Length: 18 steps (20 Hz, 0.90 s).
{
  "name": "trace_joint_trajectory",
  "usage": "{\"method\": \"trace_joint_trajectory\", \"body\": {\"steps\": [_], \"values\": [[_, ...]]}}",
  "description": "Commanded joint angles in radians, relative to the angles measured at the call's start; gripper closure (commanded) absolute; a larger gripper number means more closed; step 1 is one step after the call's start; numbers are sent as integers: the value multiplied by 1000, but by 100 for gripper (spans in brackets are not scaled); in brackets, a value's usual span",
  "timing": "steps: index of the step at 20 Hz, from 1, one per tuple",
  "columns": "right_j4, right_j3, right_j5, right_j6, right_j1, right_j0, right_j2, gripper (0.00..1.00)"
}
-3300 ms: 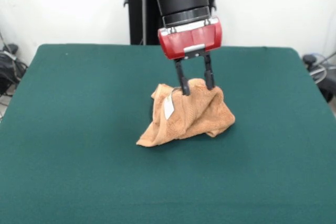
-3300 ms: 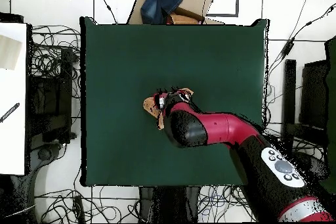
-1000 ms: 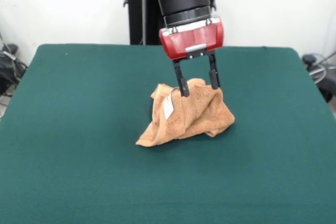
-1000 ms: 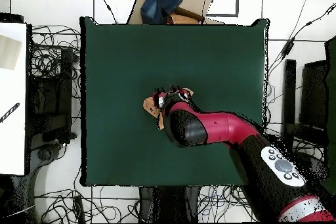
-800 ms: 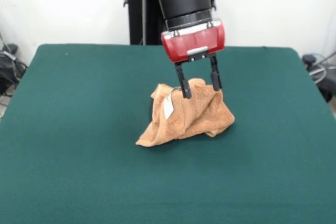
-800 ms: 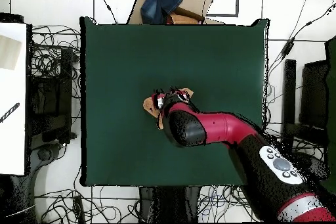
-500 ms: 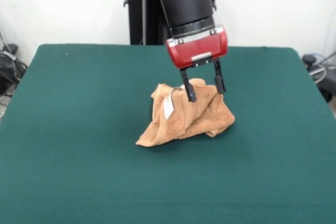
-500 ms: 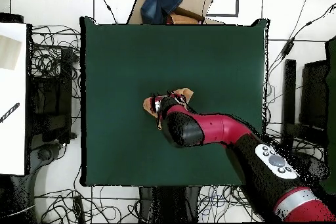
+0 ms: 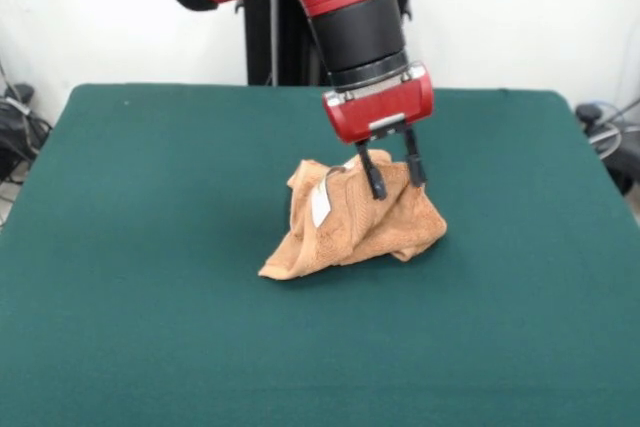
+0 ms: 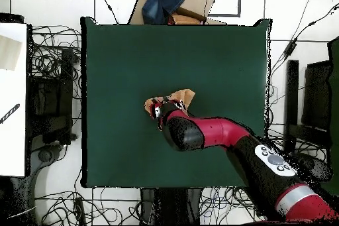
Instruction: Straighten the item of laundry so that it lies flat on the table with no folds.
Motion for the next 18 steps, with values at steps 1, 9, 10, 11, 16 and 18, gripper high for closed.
{"method": "trace_joint_trajectory", "body": {"steps": [1, 9, 10, 11, 16, 18], "values": [[-79, 10, -50, 60, 31, -18, 48, 100], [-68, -1, -11, 64, 24, -8, 51, 100], [-63, -3, 0, 61, 23, -7, 52, 100], [-62, -3, 3, 60, 24, -8, 54, 100], [-53, 5, 6, 70, 13, -4, 55, 100], [-50, 12, -3, 80, 6, 3, 44, 100]]}}
